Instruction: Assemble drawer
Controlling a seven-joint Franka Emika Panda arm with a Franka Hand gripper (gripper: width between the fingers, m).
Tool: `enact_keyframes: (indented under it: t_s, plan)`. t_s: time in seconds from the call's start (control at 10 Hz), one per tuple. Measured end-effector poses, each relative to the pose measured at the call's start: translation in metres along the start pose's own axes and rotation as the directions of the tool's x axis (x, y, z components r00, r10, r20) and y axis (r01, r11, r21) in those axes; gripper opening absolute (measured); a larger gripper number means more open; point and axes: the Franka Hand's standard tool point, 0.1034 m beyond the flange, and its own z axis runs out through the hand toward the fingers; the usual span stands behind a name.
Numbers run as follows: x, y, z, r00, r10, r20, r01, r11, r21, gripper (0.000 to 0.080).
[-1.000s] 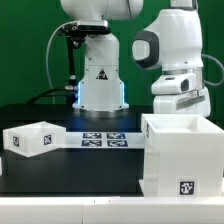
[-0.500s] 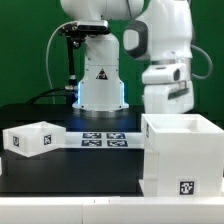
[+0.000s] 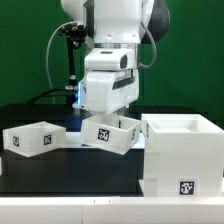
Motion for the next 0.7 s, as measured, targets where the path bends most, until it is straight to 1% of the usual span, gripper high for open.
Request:
enact_keyframes:
  t_s: [0.2,0.3,0.4,0.5,0.6,0.7]
  plan:
    - [-0.002,0.001,0.001,1.000,0.003,0.001,-0.003,1.000,0.001,0.0035]
    - [-0.005,0.003,0.005,0.999,-0.044,0.013,0.044,0.999,0.028,0.0035]
    - [-0.008,0.023,0.014,0.993,-0.118,0.026,0.116,0.990,0.078,0.0035]
    - [-0.008,0.048,0.022,0.981,-0.192,0.016,0.190,0.978,0.084,0.0035]
    - [-0.010,0.056,0.029,0.967,-0.256,0.009,0.254,0.961,0.111,0.0035]
    - [-0.012,0.061,0.029,0.952,-0.305,0.004,0.301,0.943,0.138,0.0035]
